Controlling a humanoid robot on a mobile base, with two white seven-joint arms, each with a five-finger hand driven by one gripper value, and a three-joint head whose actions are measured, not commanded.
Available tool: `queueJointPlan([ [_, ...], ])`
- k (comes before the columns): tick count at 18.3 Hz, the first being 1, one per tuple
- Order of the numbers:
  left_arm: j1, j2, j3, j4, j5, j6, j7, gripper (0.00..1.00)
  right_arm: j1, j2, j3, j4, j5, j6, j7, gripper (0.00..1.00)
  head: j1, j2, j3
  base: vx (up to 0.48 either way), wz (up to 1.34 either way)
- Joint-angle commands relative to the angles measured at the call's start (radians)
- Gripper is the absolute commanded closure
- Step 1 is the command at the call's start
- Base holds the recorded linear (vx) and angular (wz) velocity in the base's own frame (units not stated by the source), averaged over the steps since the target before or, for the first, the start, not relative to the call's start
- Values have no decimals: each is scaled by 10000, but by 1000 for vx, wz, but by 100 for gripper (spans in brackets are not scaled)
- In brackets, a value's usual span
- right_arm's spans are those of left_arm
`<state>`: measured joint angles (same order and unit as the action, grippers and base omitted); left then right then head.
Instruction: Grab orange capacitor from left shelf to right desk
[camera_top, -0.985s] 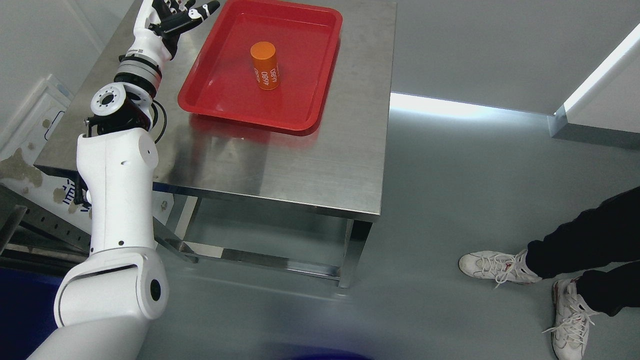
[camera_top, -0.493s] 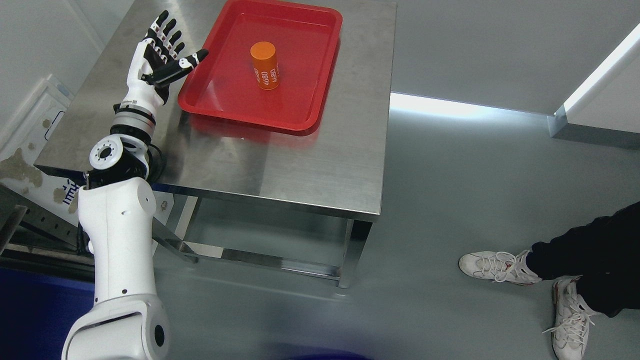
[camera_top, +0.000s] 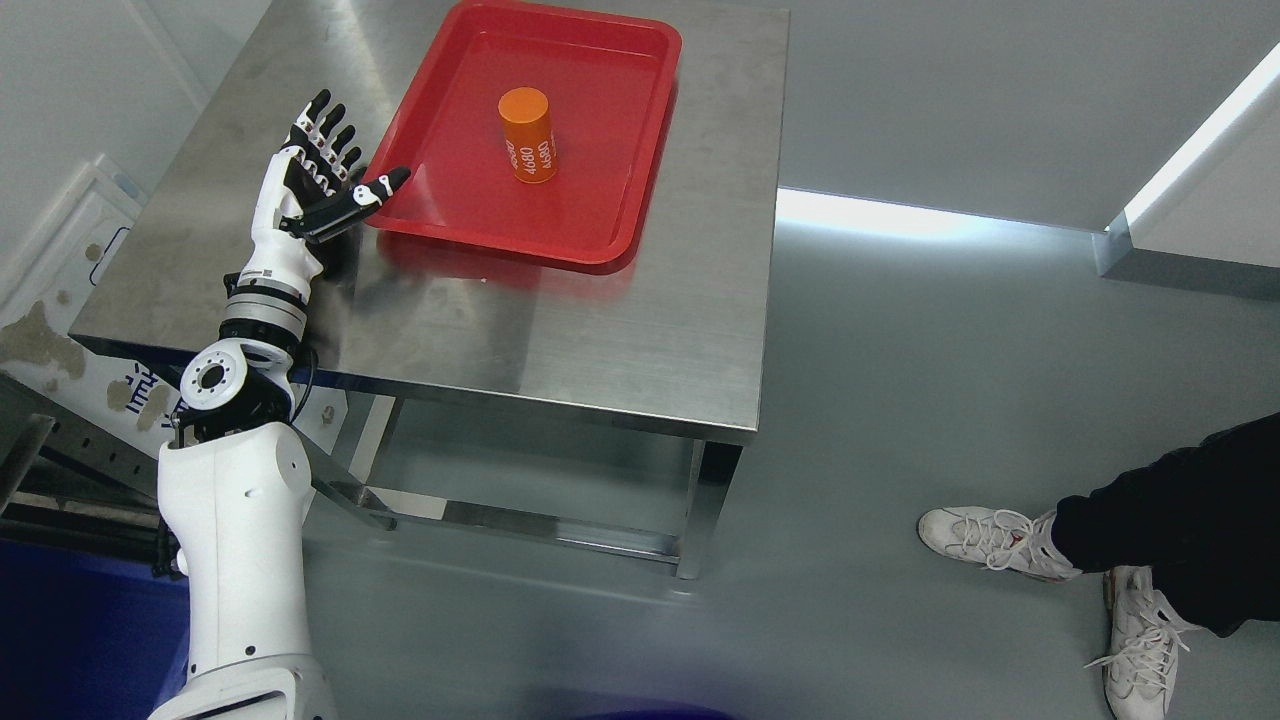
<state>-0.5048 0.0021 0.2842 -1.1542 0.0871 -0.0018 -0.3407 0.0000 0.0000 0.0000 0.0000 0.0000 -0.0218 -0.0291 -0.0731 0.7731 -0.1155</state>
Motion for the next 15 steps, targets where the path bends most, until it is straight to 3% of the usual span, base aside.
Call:
queueJointPlan([
  [1, 325, 154, 72, -500, 141, 19, 17, 0, 199, -174, -123, -175, 46, -27, -1, 0, 0, 0, 0, 13, -11],
  [15, -1272, 154, 149, -654, 341, 617, 32, 0, 199, -174, -123, -175, 46, -27, -1, 0, 0, 0, 0, -3, 1],
])
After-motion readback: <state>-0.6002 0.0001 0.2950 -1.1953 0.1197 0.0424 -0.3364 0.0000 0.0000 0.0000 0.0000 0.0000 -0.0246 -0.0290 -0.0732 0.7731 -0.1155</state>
